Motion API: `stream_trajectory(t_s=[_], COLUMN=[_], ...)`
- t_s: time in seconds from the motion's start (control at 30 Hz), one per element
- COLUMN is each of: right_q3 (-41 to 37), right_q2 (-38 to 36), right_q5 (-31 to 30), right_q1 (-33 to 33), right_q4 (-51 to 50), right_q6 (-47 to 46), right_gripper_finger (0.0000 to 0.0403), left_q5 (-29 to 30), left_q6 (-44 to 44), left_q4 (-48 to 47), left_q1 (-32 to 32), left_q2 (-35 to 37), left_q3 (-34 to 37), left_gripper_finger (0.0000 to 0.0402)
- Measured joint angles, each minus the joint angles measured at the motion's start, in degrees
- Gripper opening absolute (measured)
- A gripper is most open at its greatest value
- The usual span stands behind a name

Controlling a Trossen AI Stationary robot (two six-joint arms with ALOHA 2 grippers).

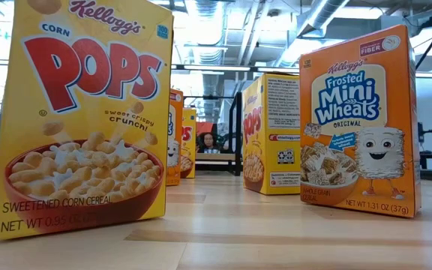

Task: Stack cereal on shelf
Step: Put the top left orange cereal box on the shelf

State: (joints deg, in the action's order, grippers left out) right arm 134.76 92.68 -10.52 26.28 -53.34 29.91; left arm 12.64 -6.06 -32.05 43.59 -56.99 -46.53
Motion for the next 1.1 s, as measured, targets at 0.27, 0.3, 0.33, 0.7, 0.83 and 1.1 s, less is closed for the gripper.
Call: stream_trajectory(t_s=[0.27,0.3,0.33,0.7,0.83,1.1], right_q3=[0.0,0.0,0.0,0.0,0.0,0.0], right_q2=[0.0,0.0,0.0,0.0,0.0,0.0], right_q5=[0.0,0.0,0.0,0.0,0.0,0.0], right_q1=[0.1,0.1,0.1,0.1,0.1,0.1], right_q4=[-1.1,-1.3,-1.7,-6.2,-7.4,-9.8], right_q6=[0.0,0.0,0.0,0.0,0.0,0.0], right_gripper_finger=[0.0033,0.003,0.0026,0.0037,0.0044,0.0024], left_q5=[-0.2,-0.2,-0.2,-0.2,-3.7,-13.3], left_q6=[0.3,0.5,0.8,2.0,1.0,-0.7], left_q4=[-0.2,-0.2,-0.2,-0.1,-0.1,-3.3], left_q1=[1.0,1.2,1.4,5.0,5.7,5.6], left_q2=[0.0,0.0,0.0,0.0,0.0,1.2], left_q3=[0.0,0.0,0.0,-0.1,-0.1,-1.6], left_gripper_finger=[0.0,0.0,0.0,0.0,0.0,0.0])
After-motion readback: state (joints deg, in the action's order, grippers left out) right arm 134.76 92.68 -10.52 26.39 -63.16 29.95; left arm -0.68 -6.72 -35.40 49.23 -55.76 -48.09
